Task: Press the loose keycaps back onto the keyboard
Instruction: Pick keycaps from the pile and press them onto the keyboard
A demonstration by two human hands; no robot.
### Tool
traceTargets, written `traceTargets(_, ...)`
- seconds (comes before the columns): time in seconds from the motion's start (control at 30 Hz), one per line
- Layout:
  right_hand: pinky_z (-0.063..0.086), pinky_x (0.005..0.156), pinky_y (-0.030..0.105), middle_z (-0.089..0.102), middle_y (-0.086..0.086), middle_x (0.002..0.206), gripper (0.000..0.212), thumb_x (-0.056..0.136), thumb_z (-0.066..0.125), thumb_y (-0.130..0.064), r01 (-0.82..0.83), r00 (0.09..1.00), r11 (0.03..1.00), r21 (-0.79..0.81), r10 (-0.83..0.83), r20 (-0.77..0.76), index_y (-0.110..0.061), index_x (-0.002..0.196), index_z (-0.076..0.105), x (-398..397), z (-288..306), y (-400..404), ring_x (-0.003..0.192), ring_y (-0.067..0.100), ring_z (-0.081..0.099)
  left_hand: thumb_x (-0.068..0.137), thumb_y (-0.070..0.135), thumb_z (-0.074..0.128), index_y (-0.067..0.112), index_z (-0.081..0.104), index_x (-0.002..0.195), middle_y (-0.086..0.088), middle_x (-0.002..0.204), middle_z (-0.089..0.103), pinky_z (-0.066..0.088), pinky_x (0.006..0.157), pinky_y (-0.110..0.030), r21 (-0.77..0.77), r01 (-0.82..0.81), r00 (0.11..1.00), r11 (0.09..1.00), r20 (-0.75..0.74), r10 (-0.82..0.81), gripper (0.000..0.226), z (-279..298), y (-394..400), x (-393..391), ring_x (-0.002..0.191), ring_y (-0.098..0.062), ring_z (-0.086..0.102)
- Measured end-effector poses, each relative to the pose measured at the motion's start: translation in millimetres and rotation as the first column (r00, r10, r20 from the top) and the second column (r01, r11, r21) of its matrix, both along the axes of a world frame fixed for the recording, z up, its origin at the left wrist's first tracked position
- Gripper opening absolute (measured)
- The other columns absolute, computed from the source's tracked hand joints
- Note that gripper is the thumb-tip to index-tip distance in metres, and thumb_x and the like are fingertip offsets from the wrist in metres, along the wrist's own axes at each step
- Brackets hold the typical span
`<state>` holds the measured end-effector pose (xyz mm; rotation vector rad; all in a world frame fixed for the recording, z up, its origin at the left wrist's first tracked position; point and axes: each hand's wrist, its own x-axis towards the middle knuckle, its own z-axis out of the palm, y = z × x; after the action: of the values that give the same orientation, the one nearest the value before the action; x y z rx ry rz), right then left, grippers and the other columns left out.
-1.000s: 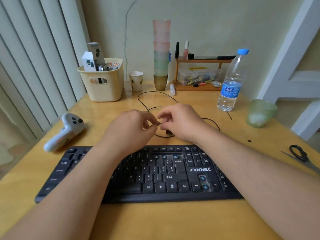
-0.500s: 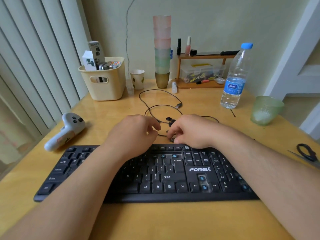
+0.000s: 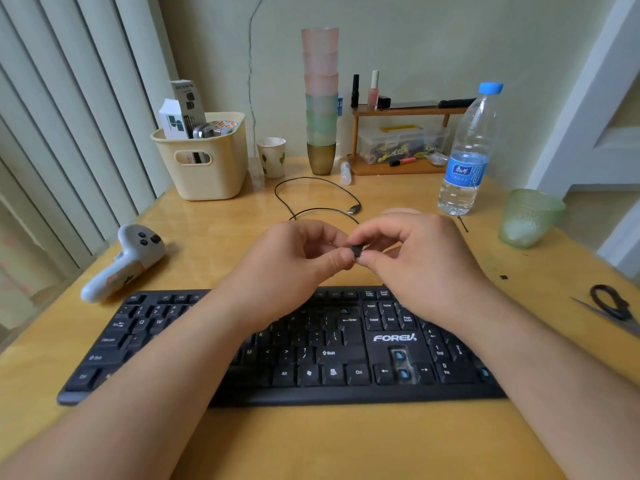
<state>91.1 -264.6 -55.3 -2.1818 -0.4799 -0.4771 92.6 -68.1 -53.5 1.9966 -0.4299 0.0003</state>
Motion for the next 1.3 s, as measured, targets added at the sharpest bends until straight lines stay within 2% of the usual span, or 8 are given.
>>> traceTargets(0.2,0.063,0.08,0.032,0.074,-0.015,0.1,0.042,0.082,0.081,0.001,-0.118,0.989,0.98,0.162,0.13,-0.065,-0.039,0.093,0.08,1.1,-7.0,0.0,0.09,0.009,0.072,0.092,0.023,0.078,0.018,0.075,0.095,-0.007,0.092,0.079,0.052,0.095,-0.066,-0.142,-0.04,0.998,0.989,-0.046,0.034,0.006,-1.8,-1.6,-0.4,0.096,-0.049,0.066)
traceTargets(0.3,0.063,0.081,0.036,0.075,-0.014,0.097,0.04,0.08,0.084,-0.002,-0.111,0.99,0.972,0.207,0.127,-0.067,-0.041,0.089,0.079,3.5,-9.5,-1.9,0.089,0.011,0.073,0.092,0.021,0.078,0.013,0.072,0.099,-0.003,0.086,0.078,0.055,0.079,-0.045,-0.183,-0.046,0.995,0.982,-0.097,0.028,0.012,-1.2,-2.4,-0.2,0.077,-0.032,0.065)
traceTargets(0.4,0.063,0.081,0.04,0.076,-0.012,0.096,0.036,0.078,0.086,-0.002,-0.101,0.994,0.965,0.243,0.11,-0.024,-0.037,0.087,0.079,4.7,-11.1,-1.0,0.089,0.015,0.075,0.088,0.023,0.079,0.015,0.069,0.103,-0.003,0.083,0.075,0.051,0.075,-0.029,-0.254,-0.059,0.98,0.965,-0.2,0.007,0.02,1.4,-4.9,-1.2,0.076,-0.01,0.065)
traceTargets(0.6,0.064,0.074,0.036,0.071,-0.011,0.098,0.036,0.076,0.087,0.002,-0.15,0.989,0.955,0.257,0.142,0.05,-0.032,0.086,0.079,1.1,-12.6,5.3,0.091,0.018,0.072,0.067,0.022,0.084,0.017,0.062,0.111,-0.008,0.091,0.076,0.049,0.073,-0.03,-0.403,-0.091,0.951,0.911,-0.305,-0.04,0.049,3.5,-6.2,-3.1,0.083,-0.017,0.067)
traceTargets(0.87,0.063,0.072,0.034,0.066,-0.009,0.099,0.046,0.079,0.086,-0.005,-0.161,0.987,0.97,0.182,0.155,0.044,-0.036,0.111,0.077,1.8,-11.6,2.1,0.085,0.016,0.068,0.083,0.002,0.079,0.014,0.063,0.122,-0.006,0.092,0.078,0.056,0.077,-0.03,-0.468,-0.154,0.943,0.87,-0.333,-0.012,0.044,3.5,-3.6,-0.5,0.084,-0.018,0.072)
traceTargets(1.03,0.061,0.077,0.036,0.07,-0.015,0.097,0.033,0.083,0.084,-0.007,-0.131,0.991,0.979,0.158,0.122,0.062,-0.037,0.097,0.079,3.4,-10.1,0.0,0.089,0.012,0.069,0.065,0.009,0.081,0.013,0.062,0.125,-0.012,0.098,0.078,0.058,0.078,-0.03,-0.507,-0.133,0.936,0.852,-0.348,-0.061,0.062,5.3,-5.4,-2.1,0.091,-0.021,0.074)
traceTargets(1.2,0.06,0.081,0.044,0.072,-0.011,0.096,0.036,0.083,0.084,-0.007,-0.132,0.991,0.97,0.206,0.128,0.034,-0.04,0.096,0.078,6.9,-9.5,-2.6,0.088,0.015,0.069,0.087,0.004,0.075,0.005,0.066,0.121,-0.016,0.101,0.075,0.058,0.078,-0.028,-0.473,-0.091,0.931,0.877,-0.352,-0.094,0.036,1.8,-3.0,-0.7,0.093,-0.024,0.073)
traceTargets(1.3,0.059,0.079,0.033,0.072,-0.008,0.096,0.039,0.083,0.082,-0.003,-0.161,0.987,0.963,0.216,0.155,0.046,-0.04,0.096,0.076,6.6,-7.9,-3.4,0.087,0.014,0.068,0.093,0.005,0.069,-0.001,0.069,0.113,-0.012,0.091,0.072,0.057,0.075,-0.026,-0.453,-0.035,0.932,0.891,-0.337,-0.134,0.021,-0.4,-2.8,-0.9,0.082,-0.018,0.068)
